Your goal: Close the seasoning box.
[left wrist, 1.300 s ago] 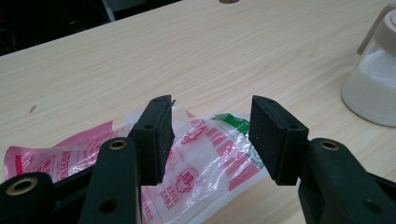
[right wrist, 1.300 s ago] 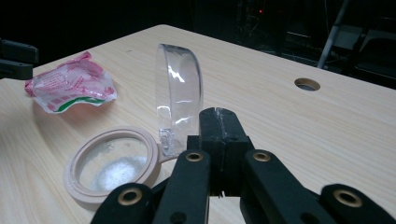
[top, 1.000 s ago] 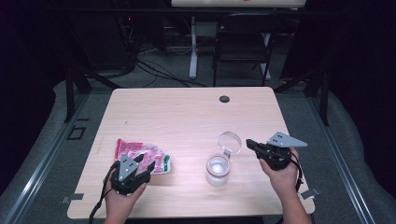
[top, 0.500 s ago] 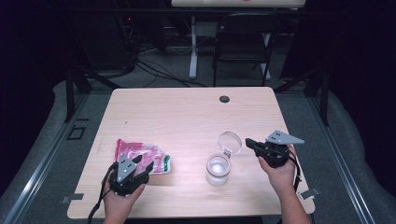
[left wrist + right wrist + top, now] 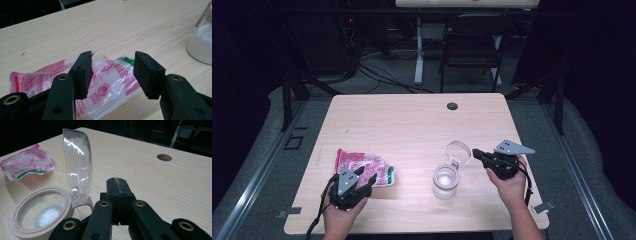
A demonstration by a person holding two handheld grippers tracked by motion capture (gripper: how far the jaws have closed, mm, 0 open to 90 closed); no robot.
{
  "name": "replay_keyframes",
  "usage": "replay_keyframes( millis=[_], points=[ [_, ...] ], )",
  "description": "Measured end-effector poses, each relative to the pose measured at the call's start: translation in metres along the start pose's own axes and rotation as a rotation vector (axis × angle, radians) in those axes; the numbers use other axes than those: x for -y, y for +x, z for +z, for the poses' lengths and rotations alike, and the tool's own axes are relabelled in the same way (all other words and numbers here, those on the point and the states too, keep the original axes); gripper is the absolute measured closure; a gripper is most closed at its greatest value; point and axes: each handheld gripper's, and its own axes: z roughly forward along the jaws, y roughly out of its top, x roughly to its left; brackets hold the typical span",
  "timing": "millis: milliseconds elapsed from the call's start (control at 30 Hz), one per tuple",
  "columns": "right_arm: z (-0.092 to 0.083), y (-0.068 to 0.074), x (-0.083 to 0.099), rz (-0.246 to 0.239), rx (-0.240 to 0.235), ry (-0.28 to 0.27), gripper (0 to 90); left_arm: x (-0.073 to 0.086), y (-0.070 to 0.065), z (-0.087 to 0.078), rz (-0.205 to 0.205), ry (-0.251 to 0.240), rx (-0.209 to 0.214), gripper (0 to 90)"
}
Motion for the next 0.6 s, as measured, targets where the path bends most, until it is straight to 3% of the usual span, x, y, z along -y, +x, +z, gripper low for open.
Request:
replay_keyframes(
  millis=[367,600],
  points=[
    [0.002,0.003,0.000,0.000,-0.008,-0.004,90.0,0.000,0.000,0.000,-0.001,0.001,0.002,49.2],
    [0.003,0.011,-0.002,-0.025,-0.026,0.004,90.0,0.000,-0.001,0.000,0.001,0.001,0.004,49.2]
  ],
)
